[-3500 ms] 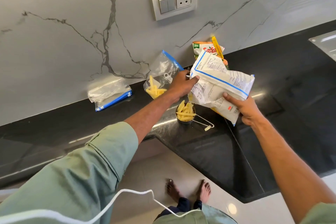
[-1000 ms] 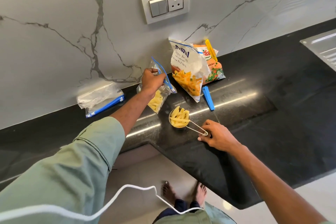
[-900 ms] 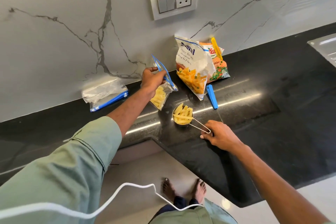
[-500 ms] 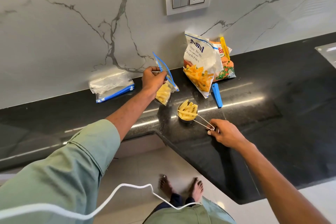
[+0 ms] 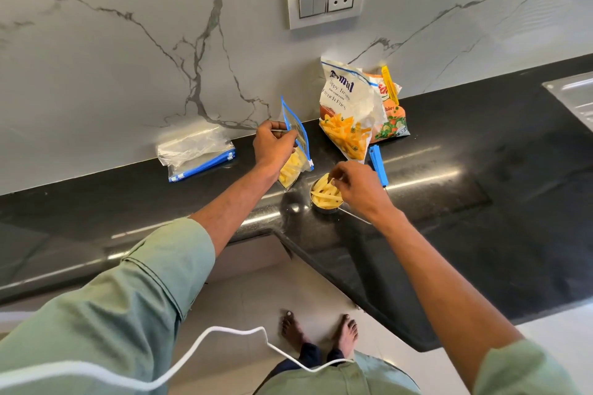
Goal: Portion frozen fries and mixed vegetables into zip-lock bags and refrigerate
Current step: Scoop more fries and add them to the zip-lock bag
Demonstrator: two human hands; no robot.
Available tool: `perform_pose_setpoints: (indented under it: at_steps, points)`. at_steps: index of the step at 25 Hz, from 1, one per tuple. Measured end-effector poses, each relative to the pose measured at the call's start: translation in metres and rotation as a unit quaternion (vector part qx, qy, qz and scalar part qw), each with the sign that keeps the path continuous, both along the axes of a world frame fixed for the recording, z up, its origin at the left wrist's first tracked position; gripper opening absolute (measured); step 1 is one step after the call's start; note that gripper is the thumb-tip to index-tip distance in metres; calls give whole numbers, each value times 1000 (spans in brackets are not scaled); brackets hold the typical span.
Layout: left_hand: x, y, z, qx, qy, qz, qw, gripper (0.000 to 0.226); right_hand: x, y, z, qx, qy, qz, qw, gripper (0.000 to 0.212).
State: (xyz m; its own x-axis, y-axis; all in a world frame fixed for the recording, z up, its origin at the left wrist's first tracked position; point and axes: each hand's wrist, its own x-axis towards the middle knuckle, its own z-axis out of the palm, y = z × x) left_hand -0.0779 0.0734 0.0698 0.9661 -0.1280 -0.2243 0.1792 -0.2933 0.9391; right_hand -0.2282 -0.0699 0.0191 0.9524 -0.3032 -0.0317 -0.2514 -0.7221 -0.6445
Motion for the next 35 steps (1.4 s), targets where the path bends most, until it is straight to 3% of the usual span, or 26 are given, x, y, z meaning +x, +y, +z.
perform_pose_setpoints:
  at_steps: [7,11,14,16,18,20,26,29,35]
  points:
    - [-13,4,2,14,-35,-26,999,16,7,18,-8,-66,52,34,996,24]
    - [-15,13,-5,42,-59,-42,996,12,-17,16,-7,-111,14,-111,988,32]
    - [-14,23,-11,81,-72,-47,993,10,-35,12,-15,-134,197,-201,950,63]
    - [-19,24,-12,97,-82,-64,990,10,-43,9,-26,6,280,-150,948,62]
    - [-22,23,-11,117,-101,-75,985,10,-48,11,-32,199,251,-110,941,45]
    - [-24,24,-9,116,-109,-84,984,10,-53,18,-28,271,189,-131,935,39]
    - [-26,24,-1,68,-83,-142,984,20,-62,7,48,306,-6,-198,931,36]
    - [-32,15,-3,36,-66,-158,985,17,-48,0,85,358,-82,-194,909,39]
    - [-53,-4,-1,22,-38,-177,983,21,-19,11,95,345,-52,-186,918,34]
